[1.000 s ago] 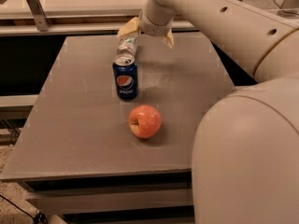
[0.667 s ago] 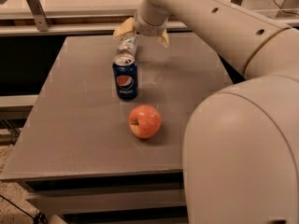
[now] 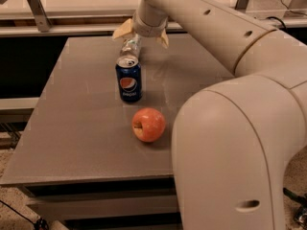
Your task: Place 7up can upright
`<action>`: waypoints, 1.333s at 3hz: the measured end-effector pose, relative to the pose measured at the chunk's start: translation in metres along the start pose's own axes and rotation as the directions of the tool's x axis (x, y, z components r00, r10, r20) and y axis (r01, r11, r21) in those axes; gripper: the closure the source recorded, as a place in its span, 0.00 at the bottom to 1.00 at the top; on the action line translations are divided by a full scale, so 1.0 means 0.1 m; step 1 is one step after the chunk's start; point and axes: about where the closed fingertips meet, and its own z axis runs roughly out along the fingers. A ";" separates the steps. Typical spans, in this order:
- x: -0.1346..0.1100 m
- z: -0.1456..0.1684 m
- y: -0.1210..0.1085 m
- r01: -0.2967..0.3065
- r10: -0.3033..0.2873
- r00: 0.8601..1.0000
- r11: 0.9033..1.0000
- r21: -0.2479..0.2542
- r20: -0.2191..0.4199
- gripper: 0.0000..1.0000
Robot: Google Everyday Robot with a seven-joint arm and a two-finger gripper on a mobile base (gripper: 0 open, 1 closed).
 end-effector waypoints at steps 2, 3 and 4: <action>-0.09 0.18 0.13 0.024 -0.024 1.000 1.000 -0.016 -0.010 0.00; -0.13 0.22 0.14 0.038 -0.038 0.999 0.999 -0.004 -0.025 0.00; -0.16 0.24 0.12 0.043 -0.042 0.999 0.999 0.004 -0.034 0.00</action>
Offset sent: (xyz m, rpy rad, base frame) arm 0.0158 0.0179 -0.0001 0.0126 -0.0038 0.0333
